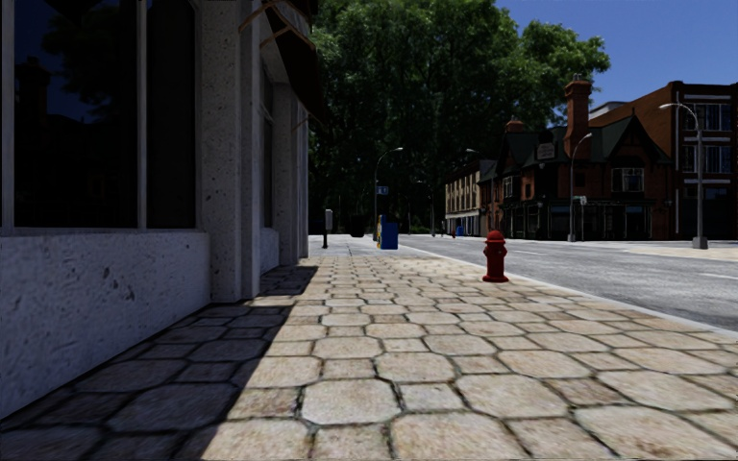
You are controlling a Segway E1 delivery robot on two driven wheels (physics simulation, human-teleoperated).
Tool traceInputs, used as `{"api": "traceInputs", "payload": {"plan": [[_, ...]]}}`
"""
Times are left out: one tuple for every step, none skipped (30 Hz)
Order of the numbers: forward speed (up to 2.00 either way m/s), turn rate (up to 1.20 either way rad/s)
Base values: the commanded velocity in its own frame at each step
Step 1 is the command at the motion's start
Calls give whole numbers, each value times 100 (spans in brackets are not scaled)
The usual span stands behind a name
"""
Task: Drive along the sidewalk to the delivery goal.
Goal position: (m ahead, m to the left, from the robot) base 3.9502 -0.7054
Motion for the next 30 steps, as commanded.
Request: {"api": "traceInputs", "payload": {"plan": [[170, -7], [170, -6], [170, -5], [170, -4], [170, -4], [170, -4], [170, -4], [170, -4], [170, -4], [170, -4], [170, -4], [170, -4], [170, -4], [170, -8], [170, -10], [170, -11], [170, -11], [170, -11], [170, -12], [170, -25], [170, -54], [170, -54], [170, -61], [170, -63], [170, -63], [170, -63], [170, -64], [170, -64], [170, -64], [170, -62]]}}
